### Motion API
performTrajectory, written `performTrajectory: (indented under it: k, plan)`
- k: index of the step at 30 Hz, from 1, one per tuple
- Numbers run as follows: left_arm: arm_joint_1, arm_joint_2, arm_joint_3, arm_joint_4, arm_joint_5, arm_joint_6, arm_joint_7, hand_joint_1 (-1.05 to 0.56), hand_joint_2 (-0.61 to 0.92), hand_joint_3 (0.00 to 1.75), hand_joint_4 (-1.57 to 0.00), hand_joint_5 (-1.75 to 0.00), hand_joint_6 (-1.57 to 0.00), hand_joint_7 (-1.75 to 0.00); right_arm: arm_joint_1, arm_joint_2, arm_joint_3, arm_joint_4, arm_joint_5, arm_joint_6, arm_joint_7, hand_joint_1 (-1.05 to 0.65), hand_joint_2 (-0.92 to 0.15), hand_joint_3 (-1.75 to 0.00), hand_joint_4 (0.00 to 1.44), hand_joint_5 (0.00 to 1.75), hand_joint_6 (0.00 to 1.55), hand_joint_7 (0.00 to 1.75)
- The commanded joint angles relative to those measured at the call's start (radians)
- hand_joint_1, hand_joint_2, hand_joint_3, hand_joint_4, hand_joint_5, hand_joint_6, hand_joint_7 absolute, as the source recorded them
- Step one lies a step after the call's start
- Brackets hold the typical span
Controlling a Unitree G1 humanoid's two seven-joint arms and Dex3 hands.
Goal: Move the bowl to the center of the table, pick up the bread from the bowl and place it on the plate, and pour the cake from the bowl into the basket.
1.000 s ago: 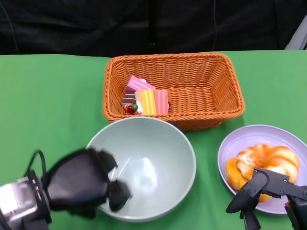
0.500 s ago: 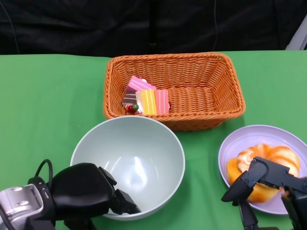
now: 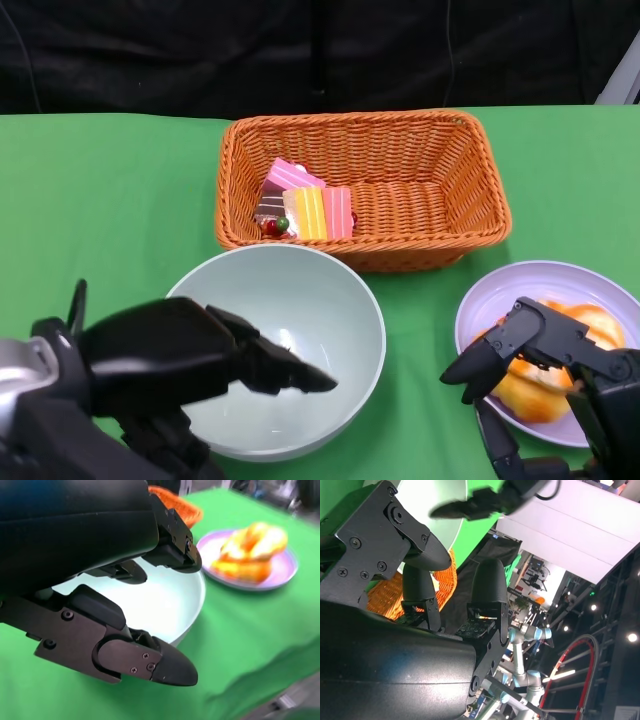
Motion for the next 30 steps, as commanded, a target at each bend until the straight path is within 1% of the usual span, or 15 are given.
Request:
performTrajectory:
  k: [1,4,6,7,8,9,10,12,17,18,19,20,21,25,30]
  plan:
    - [0.013,0.007,0.051,-0.020,-0.133,0.014,-0.030,-0.82,0.92,0.14,-0.56,-0.19,-0.50,-0.05,-0.008,-0.007,0.000,-0.010,0.018,0.017,0.008,-0.09,-0.24,-1.42,0.57,1.55,0.53,1.30]
    - [0.048,-0.027,0.101,-0.031,-0.324,0.059,-0.039,-0.73,0.92,0.16,-0.59,-0.22,-0.51,-0.05,-0.018,-0.005,0.008,-0.009,0.017,0.029,0.013,-0.10,-0.23,-1.42,0.56,1.55,0.52,1.31]
    - [0.056,-0.036,0.114,-0.037,-0.370,0.075,-0.048,-0.70,0.92,0.17,-0.60,-0.23,-0.51,-0.05,-0.020,-0.005,0.010,-0.010,0.016,0.032,0.013,-0.10,-0.24,-1.41,0.56,1.55,0.51,1.31]
    - [0.086,-0.077,0.129,-0.050,-0.411,0.084,-0.013,-0.70,0.92,0.17,-0.60,-0.24,-0.51,-0.05,-0.026,-0.002,0.015,-0.003,0.013,0.030,0.012,-0.10,-0.24,-1.41,0.56,1.55,0.51,1.31]
    - [0.109,-0.109,0.141,-0.060,-0.442,0.093,0.012,-0.62,0.92,0.17,-0.65,-0.34,-0.57,-0.09,-0.031,0.000,0.019,0.002,0.011,0.029,0.011,-0.11,-0.25,-1.41,0.57,1.55,0.51,1.31]
    - [0.125,-0.133,0.151,-0.068,-0.461,0.100,0.027,-0.57,0.92,0.18,-0.60,-0.54,-0.60,-0.15,-0.034,0.002,0.022,0.005,0.009,0.028,0.010,-0.11,-0.25,-1.40,0.57,1.55,0.51,1.32]
    - [0.134,-0.148,0.159,-0.074,-0.471,0.107,0.033,-0.56,0.92,0.18,-0.58,-0.62,-0.60,-0.17,-0.036,0.002,0.024,0.007,0.009,0.027,0.010,-0.11,-0.26,-1.40,0.57,1.55,0.51,1.32]
    - [0.137,-0.158,0.166,-0.080,-0.469,0.115,0.027,-0.54,0.92,0.18,-0.56,-0.69,-0.61,-0.20,-0.037,0.002,0.024,0.007,0.009,0.027,0.009,-0.12,-0.26,-1.39,0.58,1.55,0.51,1.32]
    - [0.139,-0.173,0.177,-0.086,-0.465,0.127,0.015,-0.54,0.92,0.18,-0.55,-0.72,-0.60,-0.21,-0.037,0.001,0.025,0.008,0.009,0.028,0.008,-0.12,-0.26,-1.39,0.58,1.55,0.51,1.33]
    - [0.218,-0.294,0.167,-0.100,-0.438,0.137,0.151,-0.54,0.92,0.18,-0.55,-0.73,-0.60,-0.21,-0.040,0.006,0.032,0.021,0.008,0.023,0.005,-0.12,-0.26,-1.39,0.58,1.55,0.51,1.33]
    - [0.283,-0.389,0.158,-0.111,-0.410,0.144,0.258,-0.36,0.85,0.33,-0.59,-1.07,-0.61,-0.64,-0.043,0.010,0.037,0.032,0.005,0.020,0.002,-0.14,-0.28,-1.37,0.58,1.55,0.52,1.31]
    - [0.335,-0.460,0.150,-0.120,-0.377,0.149,0.343,-0.27,0.71,0.60,-0.60,-1.23,-0.55,-0.93,-0.043,0.015,0.043,0.038,0.001,0.020,-0.002,-0.15,-0.29,-1.35,0.57,1.54,0.53,1.30]
    - [0.369,-0.505,0.144,-0.125,-0.350,0.149,0.395,-0.22,0.59,0.84,-0.62,-1.34,-0.51,-1.11,-0.044,0.019,0.047,0.043,-0.003,0.018,-0.005,-0.15,-0.30,-1.33,0.58,1.54,0.53,1.28]
    - [0.429,-0.577,0.135,-0.140,-0.293,0.165,0.462,-0.15,0.42,1.18,-0.66,-1.48,-0.55,-1.24,-0.042,0.031,0.063,0.049,-0.014,0.018,-0.018,-0.16,-0.32,-1.31,0.58,1.54,0.54,1.26]
    - [0.488,-0.620,0.120,-0.162,-0.279,0.200,0.503,-0.12,0.38,1.29,-0.69,-1.56,-0.60,-1.29,-0.028,0.040,0.079,0.049,-0.006,0.025,-0.025,-0.15,-0.33,-1.29,0.57,1.54,0.55,1.26]
